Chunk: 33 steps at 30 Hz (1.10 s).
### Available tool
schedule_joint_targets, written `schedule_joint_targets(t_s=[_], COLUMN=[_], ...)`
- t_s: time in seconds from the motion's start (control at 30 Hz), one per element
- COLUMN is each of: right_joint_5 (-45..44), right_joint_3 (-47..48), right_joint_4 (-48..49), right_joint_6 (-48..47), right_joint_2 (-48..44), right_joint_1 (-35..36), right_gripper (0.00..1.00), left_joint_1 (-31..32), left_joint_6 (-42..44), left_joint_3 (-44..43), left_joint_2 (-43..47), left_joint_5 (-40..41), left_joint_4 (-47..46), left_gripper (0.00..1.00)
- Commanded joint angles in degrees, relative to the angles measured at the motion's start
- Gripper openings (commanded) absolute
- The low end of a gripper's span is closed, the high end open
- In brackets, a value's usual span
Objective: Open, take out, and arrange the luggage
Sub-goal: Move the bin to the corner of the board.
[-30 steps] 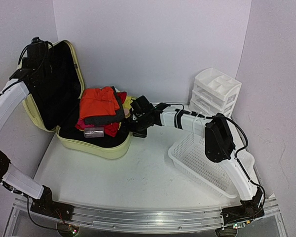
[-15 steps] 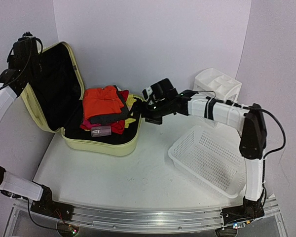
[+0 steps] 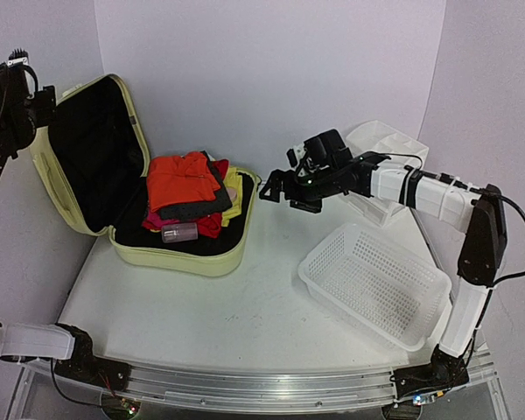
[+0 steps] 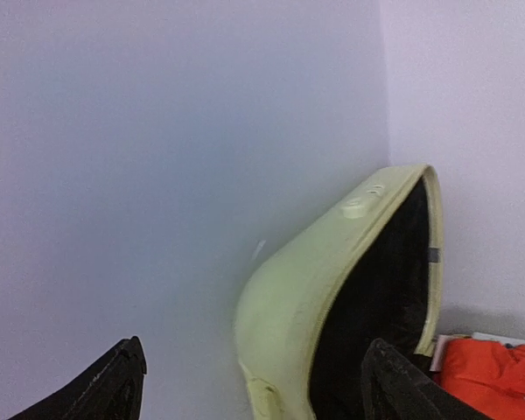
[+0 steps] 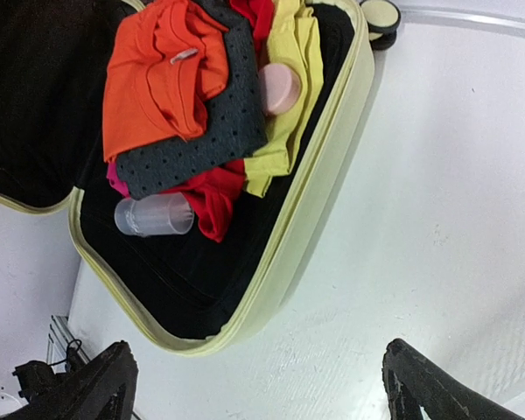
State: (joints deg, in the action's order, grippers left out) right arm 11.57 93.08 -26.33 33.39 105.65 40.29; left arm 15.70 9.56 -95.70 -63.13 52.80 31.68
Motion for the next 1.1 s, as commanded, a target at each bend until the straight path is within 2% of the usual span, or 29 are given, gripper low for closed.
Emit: schedule_joint_targets(t_s=[0.0, 0.2, 0.33, 0.47, 0.67, 0.73, 0.9, 1.07], right_joint_5=[-2.3, -7.6, -9.5, -9.1, -6.9, -5.4, -1.3, 1.1], right_joint_3=[-1.1, -3.4, -7.6, -11.4, -18.2, -20.4, -25.8, -30.1], right_joint_4=[-2.4, -8.7, -11.6, -15.1, -19.1, -19.1, -20.0, -20.9], right_joint_6=[-2.2, -4.0, -4.7, -3.6, 2.2, 3.1, 2.9, -2.7], right_joint_2=[-4.5, -8.6, -12.0, -15.1, -19.1, -20.4, -22.5, -25.0], right_joint_1=[0.2, -0.1, -0.3, -0.3, -0.2, -0.2, 1.1, 4.9], right_gripper=[0.97, 0.97, 0.91, 0.87, 0.89, 0.86, 0.81, 0.81], left_joint_1=[0.2, 0.2, 0.3, 3.1, 12.4, 14.7, 16.8, 17.2], left_joint_6=[-12.4, -23.1, -29.0, -31.3, -30.1, -29.9, -29.9, -27.6], left_joint_3=[-3.5, -4.7, -4.2, -3.5, -2.7, -2.0, 0.4, 3.9], left_joint_2=[3.4, 2.6, 0.7, -0.6, -3.5, -4.9, -7.6, -9.0], left_joint_5=[-17.8, -41.5, -50.0, -51.6, -47.2, -46.7, -49.3, -52.6], left_joint_4=[6.8, 10.8, 11.3, 11.3, 11.3, 11.2, 11.3, 11.0], left_gripper=[0.83, 0.76, 0.75, 0.76, 0.77, 0.78, 0.80, 0.81])
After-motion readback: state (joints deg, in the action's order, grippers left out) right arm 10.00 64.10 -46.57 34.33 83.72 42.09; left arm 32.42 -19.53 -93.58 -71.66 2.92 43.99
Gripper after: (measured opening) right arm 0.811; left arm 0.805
